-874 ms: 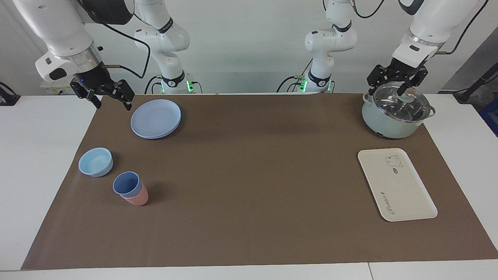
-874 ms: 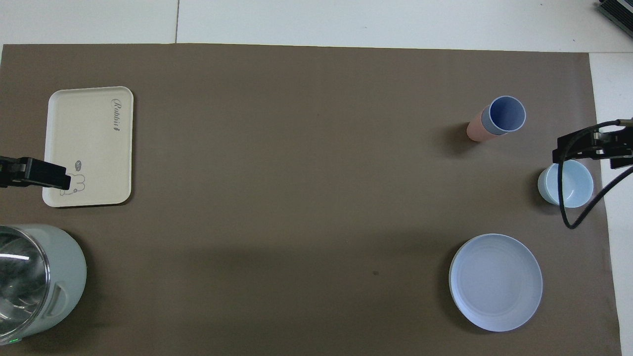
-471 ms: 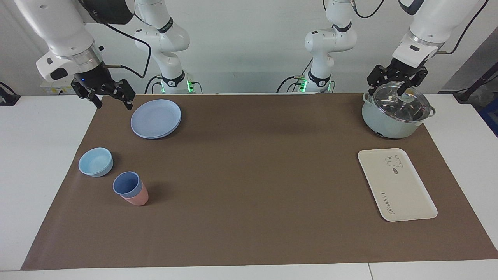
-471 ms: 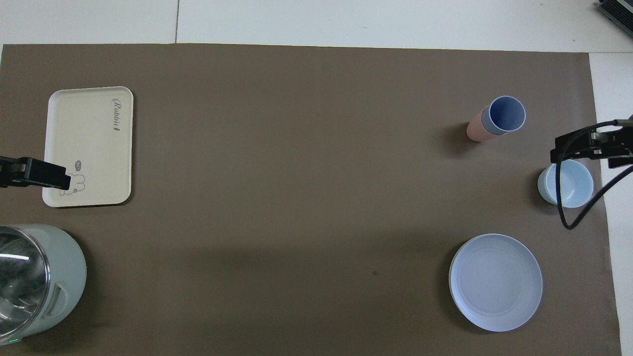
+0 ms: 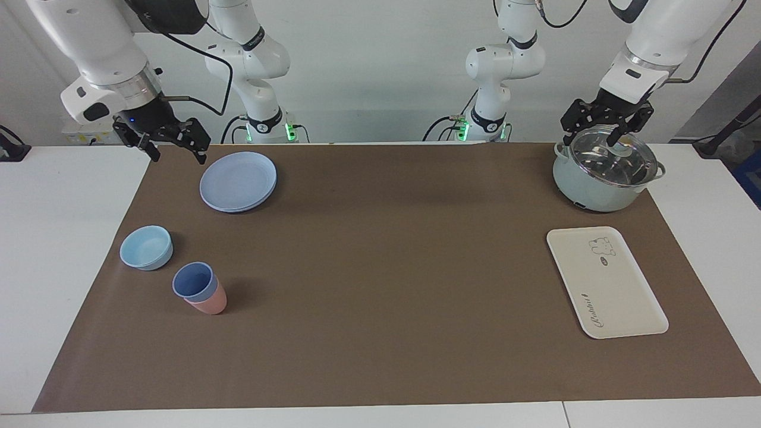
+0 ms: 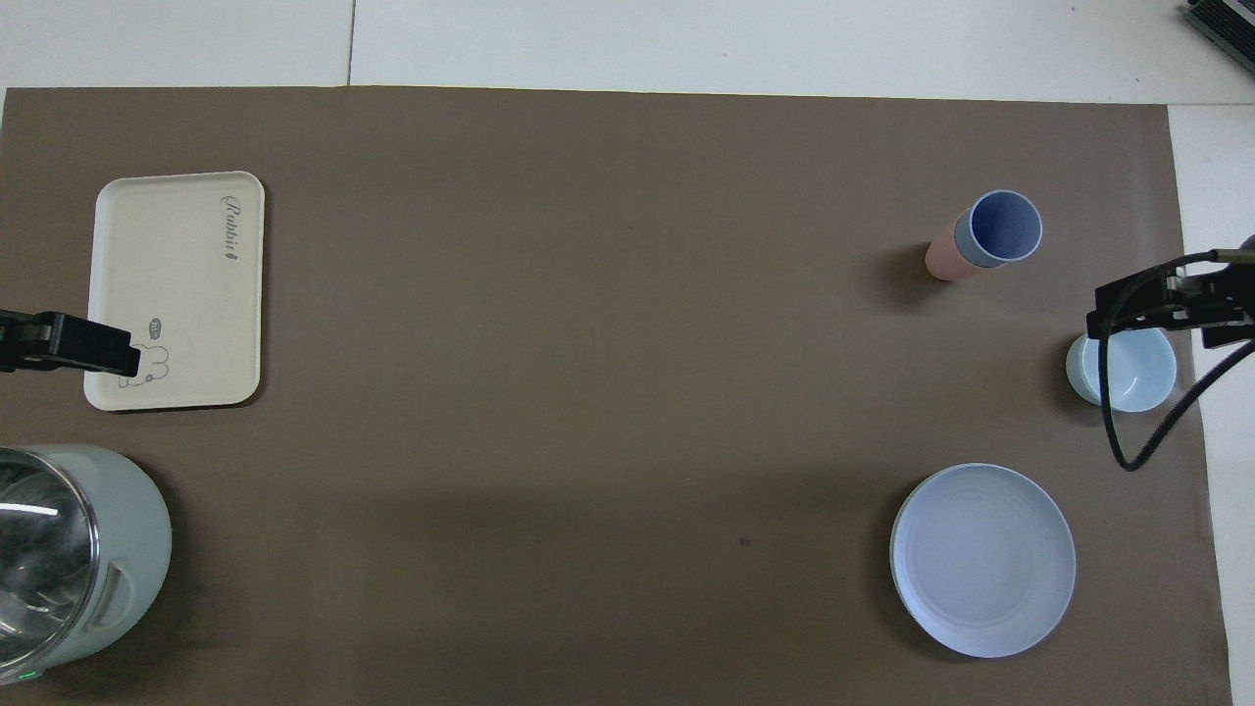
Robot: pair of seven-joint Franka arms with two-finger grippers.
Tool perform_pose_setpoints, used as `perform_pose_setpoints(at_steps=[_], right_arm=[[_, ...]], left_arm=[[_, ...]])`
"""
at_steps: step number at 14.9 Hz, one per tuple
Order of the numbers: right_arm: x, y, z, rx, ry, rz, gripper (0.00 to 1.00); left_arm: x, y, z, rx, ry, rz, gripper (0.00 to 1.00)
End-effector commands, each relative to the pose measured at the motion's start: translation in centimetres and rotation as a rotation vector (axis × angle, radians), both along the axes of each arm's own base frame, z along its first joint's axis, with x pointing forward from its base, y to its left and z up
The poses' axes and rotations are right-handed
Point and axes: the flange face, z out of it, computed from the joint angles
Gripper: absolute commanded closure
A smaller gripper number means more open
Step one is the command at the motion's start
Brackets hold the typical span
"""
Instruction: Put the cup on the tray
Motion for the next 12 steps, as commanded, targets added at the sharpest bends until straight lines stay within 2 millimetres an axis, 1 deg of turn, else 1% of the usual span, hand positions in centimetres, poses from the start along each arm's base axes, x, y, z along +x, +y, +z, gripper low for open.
perform_pose_setpoints(at_steps=[1,2,5,6,7,8,10,12], right_arm=[[-0.1,-0.8,0.3,0.026,-0.022,-0.045,0.02],[0.5,-1.0,0.5,0.023,-0.063,-0.086,0.04],[1.8,-1.7,-0.2,0.033,-0.083,-0.354,0.04],[2.3,-2.6,-0.4,0.081,-0.092,-0.458,0.04],[3.2,-4.1,-1.3,0.122,-0.091,-0.561,0.04],[4.0,-5.1,-2.1,0.132,-0.089,-0.639,0.04],[6.4,-6.8,-3.2,0.137,-0.109,-0.783,0.04],[8.8,-8.6,-4.7,0.171,-0.084,-0.894,0.04]], left_arm=[[-0.6,0.2,0.1,0.015,0.006,0.007,0.0],[-0.6,0.2,0.1,0.015,0.006,0.007,0.0],[-0.6,0.2,0.1,0.015,0.006,0.007,0.0],[-0.6,0.2,0.1,0.015,0.006,0.007,0.0],[-0.6,0.2,0.1,0.015,0.006,0.007,0.0],[-0.6,0.2,0.1,0.015,0.006,0.007,0.0],[-0.6,0.1,0.1,0.015,0.006,0.006,0.0],[-0.6,0.2,0.1,0.015,0.006,0.007,0.0]])
